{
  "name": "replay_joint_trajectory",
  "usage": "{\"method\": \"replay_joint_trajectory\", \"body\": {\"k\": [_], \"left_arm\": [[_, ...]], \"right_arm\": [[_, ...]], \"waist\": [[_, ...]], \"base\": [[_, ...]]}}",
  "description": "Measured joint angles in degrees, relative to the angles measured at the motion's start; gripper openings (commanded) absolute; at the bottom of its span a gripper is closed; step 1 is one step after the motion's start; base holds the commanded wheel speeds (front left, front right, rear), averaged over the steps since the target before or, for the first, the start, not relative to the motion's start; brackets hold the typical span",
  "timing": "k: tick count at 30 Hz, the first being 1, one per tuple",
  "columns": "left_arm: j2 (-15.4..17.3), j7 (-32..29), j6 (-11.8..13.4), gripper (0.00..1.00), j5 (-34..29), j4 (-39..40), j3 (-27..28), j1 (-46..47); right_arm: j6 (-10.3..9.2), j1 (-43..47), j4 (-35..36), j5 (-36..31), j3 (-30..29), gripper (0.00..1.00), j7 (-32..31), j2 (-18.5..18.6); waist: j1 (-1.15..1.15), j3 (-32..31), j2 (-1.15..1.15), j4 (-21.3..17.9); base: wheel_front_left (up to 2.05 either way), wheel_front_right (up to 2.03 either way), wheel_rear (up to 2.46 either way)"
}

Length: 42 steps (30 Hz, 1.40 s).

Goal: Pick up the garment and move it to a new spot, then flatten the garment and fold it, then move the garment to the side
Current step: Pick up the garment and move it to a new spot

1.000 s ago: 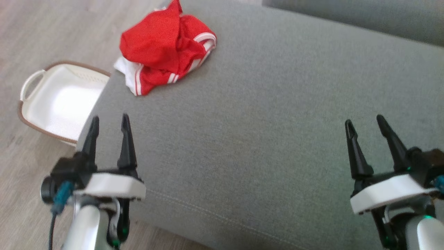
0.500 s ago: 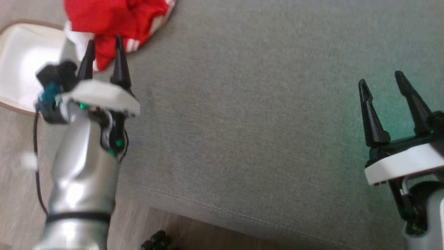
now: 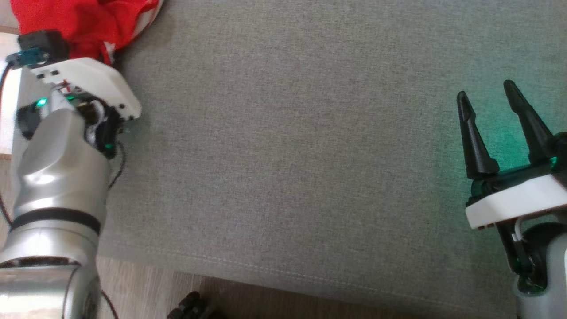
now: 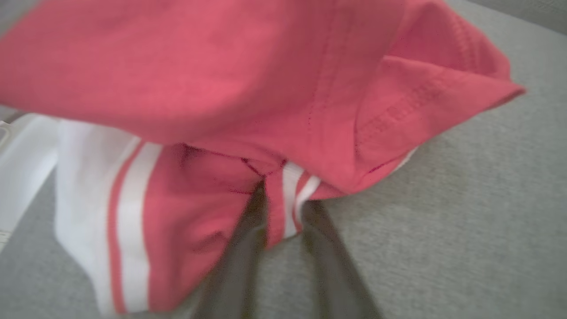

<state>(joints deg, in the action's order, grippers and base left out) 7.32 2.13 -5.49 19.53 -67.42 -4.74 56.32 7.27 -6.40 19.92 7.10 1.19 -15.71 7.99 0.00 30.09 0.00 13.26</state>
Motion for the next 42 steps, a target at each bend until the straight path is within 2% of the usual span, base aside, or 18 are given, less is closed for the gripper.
{"method": "replay_joint_trajectory", "body": {"k": [6,10,14,19,23,27,32,42], "left_arm": [[1.3,9.4,1.7,0.00,-3.4,-1.3,-2.2,-0.2],[2.5,12.1,3.0,0.00,-3.9,2.9,-2.2,-1.7],[3.5,12.2,4.0,0.00,-5.1,14.3,-1.9,-7.1],[3.2,12.2,5.5,0.00,-6.4,29.7,-1.8,-19.5],[2.5,12.2,5.6,0.00,-7.3,38.4,-3.5,-29.5],[0.8,11.1,5.4,0.00,-7.6,46.4,-6.9,-36.6],[-1.1,7.9,4.0,0.00,-7.6,52.8,-11.3,-40.2],[-3.5,6.1,2.5,0.00,-7.9,54.3,-19.2,-37.8]], "right_arm": [[0.00,0.0,-0.4,0.5,-0.3,1.00,0.4,-0.3],[0.00,0.0,-1.4,0.5,-0.4,1.00,1.9,-0.9],[0.00,0.2,-3.6,0.5,0.1,1.00,3.4,-1.8],[0.00,1.0,-6.6,1.1,1.0,1.00,5.5,-2.5],[0.00,3.6,-9.0,1.6,2.7,1.00,6.9,-3.6],[0.00,5.2,-10.5,2.0,3.8,1.00,7.8,-3.8],[0.00,5.8,-11.4,2.6,4.4,1.00,8.8,-4.0],[0.00,6.0,-12.4,3.4,6.0,1.00,10.7,-4.8]], "waist": [[0.01,-1.1,0.00,-0.2],[0.00,-3.2,0.00,-0.4],[0.00,-6.2,0.00,-1.1],[0.00,-10.8,0.00,-2.6],[0.00,-14.6,0.00,-4.5],[0.00,-17.6,0.00,-7.3],[0.00,-19.9,0.00,-12.0],[0.00,-21.1,0.00,-23.8]], "base": [[0.00,0.00,0.00],[0.00,0.00,0.00],[0.00,0.00,0.00],[0.00,0.00,0.00],[0.00,0.00,0.00],[0.00,0.00,0.00],[0.00,0.00,0.00],[0.00,0.00,0.00]]}}
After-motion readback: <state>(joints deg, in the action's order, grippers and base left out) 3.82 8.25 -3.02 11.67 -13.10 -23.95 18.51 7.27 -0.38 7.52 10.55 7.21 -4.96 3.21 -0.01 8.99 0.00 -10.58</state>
